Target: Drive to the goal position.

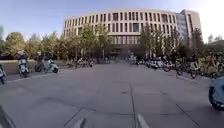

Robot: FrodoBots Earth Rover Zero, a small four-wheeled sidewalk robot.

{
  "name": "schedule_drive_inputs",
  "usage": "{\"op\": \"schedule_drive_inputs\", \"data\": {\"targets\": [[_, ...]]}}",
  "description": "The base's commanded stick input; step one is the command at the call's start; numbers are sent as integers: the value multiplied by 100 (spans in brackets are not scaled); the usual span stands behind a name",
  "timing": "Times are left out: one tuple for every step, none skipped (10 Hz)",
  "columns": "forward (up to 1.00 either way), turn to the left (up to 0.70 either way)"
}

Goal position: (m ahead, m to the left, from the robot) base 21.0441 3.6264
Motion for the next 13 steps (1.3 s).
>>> {"op": "schedule_drive_inputs", "data": {"targets": [[60,14],[60,1],[60,0],[60,0],[60,0],[60,0],[60,0],[60,0],[60,0],[60,0],[60,0],[60,0],[60,0]]}}
